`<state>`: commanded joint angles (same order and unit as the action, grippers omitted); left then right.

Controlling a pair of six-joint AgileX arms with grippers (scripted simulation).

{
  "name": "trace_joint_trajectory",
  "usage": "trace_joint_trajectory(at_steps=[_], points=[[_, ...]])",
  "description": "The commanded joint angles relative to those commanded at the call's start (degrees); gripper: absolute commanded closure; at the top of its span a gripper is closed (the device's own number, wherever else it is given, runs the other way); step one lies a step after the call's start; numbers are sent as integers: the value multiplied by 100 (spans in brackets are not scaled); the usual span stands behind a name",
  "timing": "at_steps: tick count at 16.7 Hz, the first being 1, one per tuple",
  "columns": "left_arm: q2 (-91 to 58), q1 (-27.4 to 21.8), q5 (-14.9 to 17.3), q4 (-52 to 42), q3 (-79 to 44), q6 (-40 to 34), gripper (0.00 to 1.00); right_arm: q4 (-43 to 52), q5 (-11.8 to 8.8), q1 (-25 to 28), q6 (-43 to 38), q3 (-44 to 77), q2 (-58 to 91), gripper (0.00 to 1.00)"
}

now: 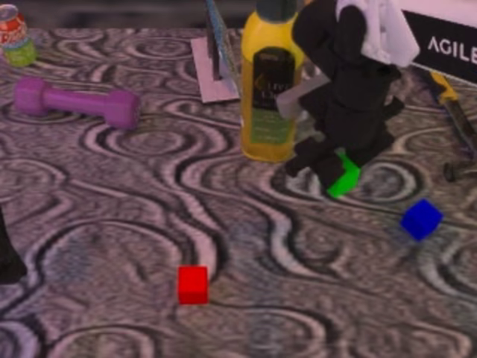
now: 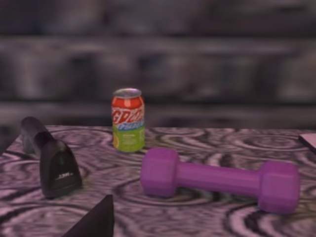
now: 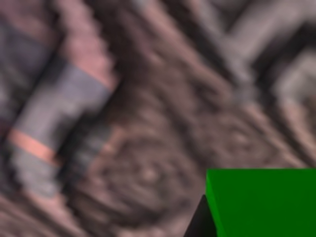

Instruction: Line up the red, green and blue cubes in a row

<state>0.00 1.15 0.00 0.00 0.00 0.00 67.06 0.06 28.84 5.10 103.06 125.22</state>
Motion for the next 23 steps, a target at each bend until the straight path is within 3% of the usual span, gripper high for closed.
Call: trace_joint_trajectory(at_steps=[5, 14, 17, 23], points=[[0, 0, 0, 0, 0, 0, 0, 51, 25, 518, -1198, -93, -118, 100], [0, 0, 0, 0, 0, 0, 0, 126, 78, 1882, -5010, -681, -649, 100], [0, 0, 0, 0, 0, 0, 0, 79, 97, 2107, -5523, -801, -828, 100], [0, 0, 0, 0, 0, 0, 0, 51, 92, 2106, -5575, -814, -826, 100]])
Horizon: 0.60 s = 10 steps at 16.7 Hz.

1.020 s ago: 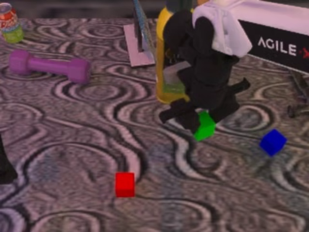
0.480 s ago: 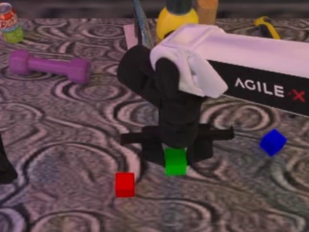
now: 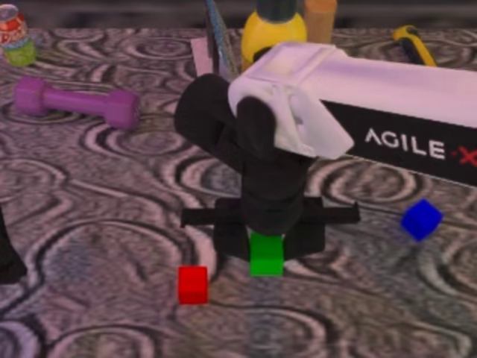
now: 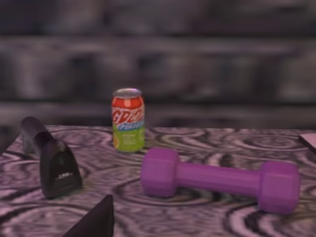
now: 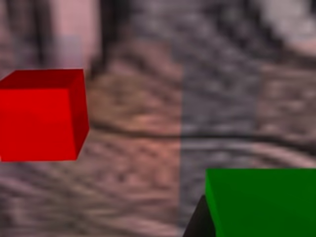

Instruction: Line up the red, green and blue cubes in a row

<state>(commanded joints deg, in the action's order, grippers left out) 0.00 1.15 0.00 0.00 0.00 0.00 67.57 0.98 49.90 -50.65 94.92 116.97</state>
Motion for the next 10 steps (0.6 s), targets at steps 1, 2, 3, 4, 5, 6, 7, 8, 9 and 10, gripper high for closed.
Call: trace_joint_trajectory(at_steps=[1, 2, 3, 4, 5, 6, 7, 8, 9, 10], points=[[0, 0, 0, 0, 0, 0, 0, -79, 2, 6, 5, -63, 16, 100], [0, 0, 0, 0, 0, 0, 0, -216, 4, 10, 6, -162, 47, 100], [0, 0, 0, 0, 0, 0, 0, -398, 5, 11, 0, -290, 91, 100], [0, 0, 0, 0, 0, 0, 0, -612, 6, 13, -8, -437, 149, 100], [0, 0, 0, 0, 0, 0, 0, -836, 6, 17, -13, -592, 209, 100], [0, 0, 0, 0, 0, 0, 0, -1051, 6, 24, -16, -742, 268, 100], [0, 0, 0, 0, 0, 0, 0, -1229, 8, 31, -20, -871, 319, 100], [0, 0, 0, 0, 0, 0, 0, -1348, 10, 38, -23, -966, 359, 100], [0, 0, 0, 0, 0, 0, 0, -1406, 12, 42, -24, -1017, 381, 100], [0, 0, 0, 0, 0, 0, 0, -1411, 12, 43, -25, -1022, 384, 100]])
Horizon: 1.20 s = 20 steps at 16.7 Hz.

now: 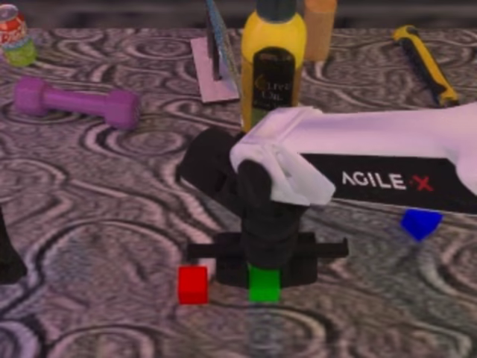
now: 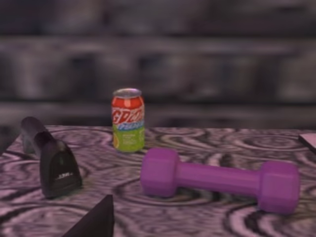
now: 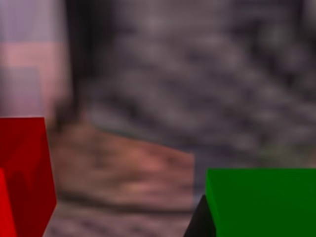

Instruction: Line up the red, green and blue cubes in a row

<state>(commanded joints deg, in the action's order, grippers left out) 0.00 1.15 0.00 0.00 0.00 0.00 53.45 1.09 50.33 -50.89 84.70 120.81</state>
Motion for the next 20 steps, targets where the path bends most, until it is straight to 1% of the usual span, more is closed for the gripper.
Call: trace_joint_trajectory(at_steps=[2, 15, 16, 20], points=[[0, 0, 0, 0, 0, 0, 0, 0, 0, 0, 0, 0, 0, 100], [0, 0, 0, 0, 0, 0, 0, 0, 0, 0, 0, 0, 0, 2], [0, 0, 0, 0, 0, 0, 0, 0, 0, 0, 0, 0, 0, 0], [0, 0, 0, 0, 0, 0, 0, 0, 0, 0, 0, 0, 0, 0]])
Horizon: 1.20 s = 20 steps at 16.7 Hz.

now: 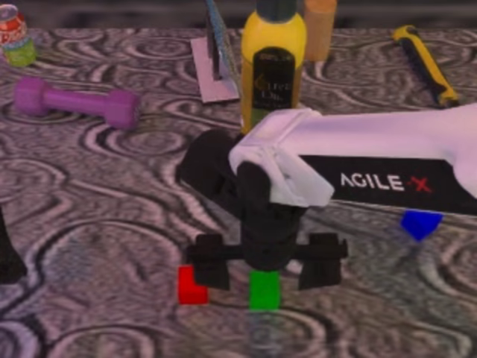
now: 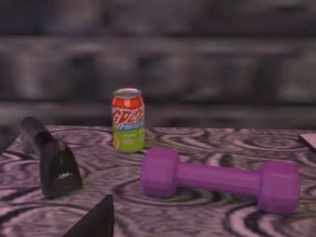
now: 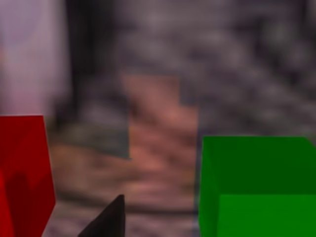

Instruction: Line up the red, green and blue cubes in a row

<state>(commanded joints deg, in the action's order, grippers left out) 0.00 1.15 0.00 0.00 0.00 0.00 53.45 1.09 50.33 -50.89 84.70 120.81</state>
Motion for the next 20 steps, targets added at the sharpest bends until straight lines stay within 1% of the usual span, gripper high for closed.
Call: trace_joint_trajectory(at_steps=[6, 11, 13, 18, 20], points=[[0, 0, 0, 0, 0, 0, 0, 99, 1, 7, 2, 92, -26, 0], [0, 0, 0, 0, 0, 0, 0, 1128, -3, 44, -14, 776, -298, 0], [0, 0, 0, 0, 0, 0, 0, 1389, -4, 53, -6, 973, -404, 0], [0, 0, 0, 0, 0, 0, 0, 1413, -3, 18, 6, 991, -405, 0], [0, 0, 0, 0, 0, 0, 0, 1399, -5, -68, 190, 971, -413, 0]])
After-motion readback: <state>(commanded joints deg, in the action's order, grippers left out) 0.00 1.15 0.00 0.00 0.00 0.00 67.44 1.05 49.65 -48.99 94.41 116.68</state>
